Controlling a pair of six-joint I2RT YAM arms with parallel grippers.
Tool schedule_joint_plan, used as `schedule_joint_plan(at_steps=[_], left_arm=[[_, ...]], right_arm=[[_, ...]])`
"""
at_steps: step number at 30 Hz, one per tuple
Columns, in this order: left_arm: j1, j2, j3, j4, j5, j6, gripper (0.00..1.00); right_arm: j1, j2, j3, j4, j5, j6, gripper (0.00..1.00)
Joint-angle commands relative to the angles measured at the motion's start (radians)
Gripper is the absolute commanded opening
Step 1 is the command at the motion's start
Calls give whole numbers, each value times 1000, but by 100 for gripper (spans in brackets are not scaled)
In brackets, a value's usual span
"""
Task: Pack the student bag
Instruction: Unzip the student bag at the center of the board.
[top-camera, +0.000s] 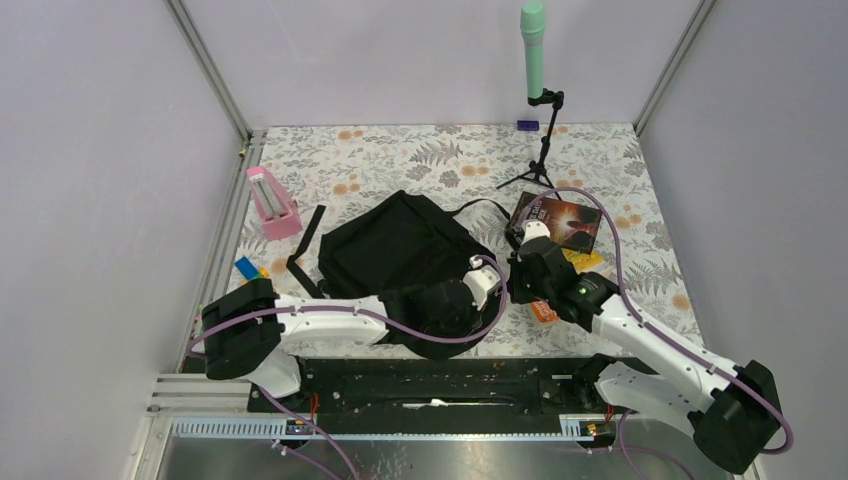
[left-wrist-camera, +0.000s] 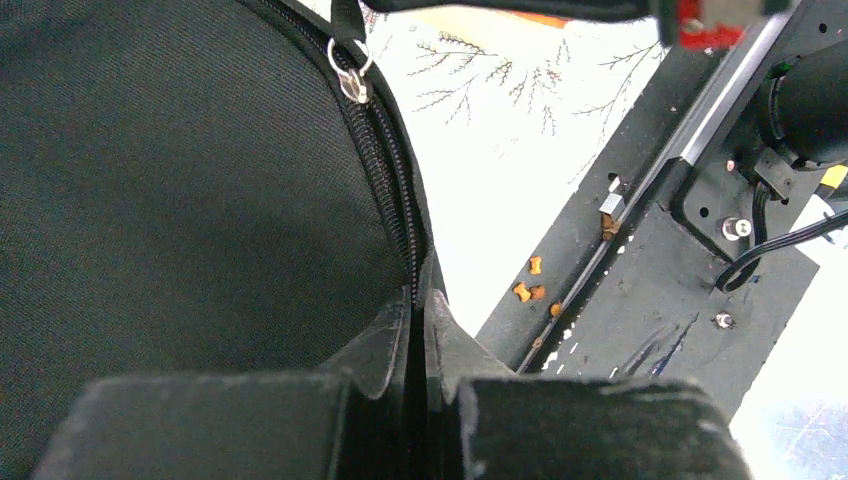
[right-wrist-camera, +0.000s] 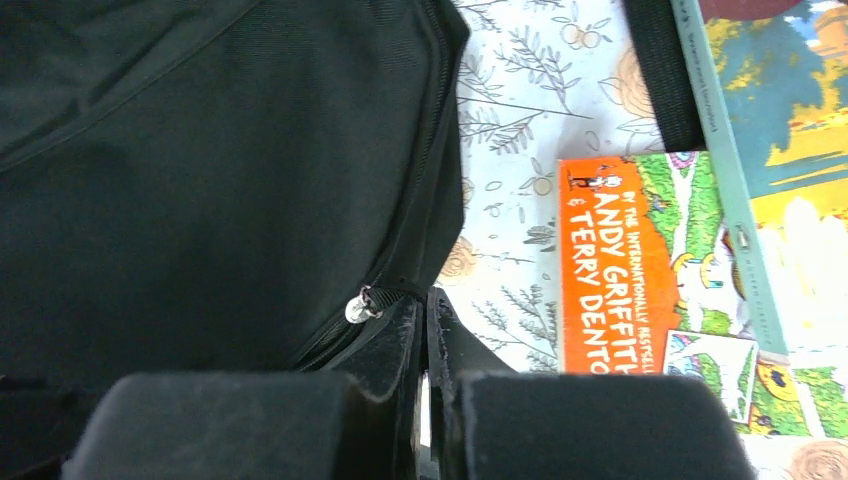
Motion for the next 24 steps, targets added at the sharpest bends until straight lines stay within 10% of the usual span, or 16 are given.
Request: schedule_joint_plan(at_steps=[1, 24], left_arm=[[-33, -47, -42, -31, -53, 8, 0], [-140, -319, -258, -162, -106, -11, 0]], right_arm=[[-33, 63, 83, -22, 148, -63, 0], [-134, 428, 281, 140, 84, -148, 0]])
